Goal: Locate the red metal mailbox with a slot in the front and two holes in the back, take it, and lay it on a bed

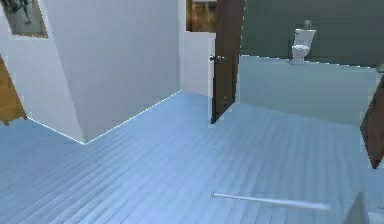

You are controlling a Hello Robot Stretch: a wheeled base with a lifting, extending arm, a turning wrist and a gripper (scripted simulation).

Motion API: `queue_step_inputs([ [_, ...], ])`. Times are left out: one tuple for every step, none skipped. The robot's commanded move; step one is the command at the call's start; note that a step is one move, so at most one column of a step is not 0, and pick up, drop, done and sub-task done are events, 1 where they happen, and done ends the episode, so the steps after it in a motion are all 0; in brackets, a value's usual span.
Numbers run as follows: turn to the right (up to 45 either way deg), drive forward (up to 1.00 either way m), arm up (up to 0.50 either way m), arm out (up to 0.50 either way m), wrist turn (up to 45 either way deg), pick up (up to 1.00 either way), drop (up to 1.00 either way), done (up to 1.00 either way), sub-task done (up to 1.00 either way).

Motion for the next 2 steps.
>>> queue_step_inputs([
  [-12.0,0.0,0.0,0.0,0.0,0.0,0.0,0.0,0.0],
  [0.0,1.0,0.0,0.0,0.0,0.0,0.0,0.0,0.0],
])
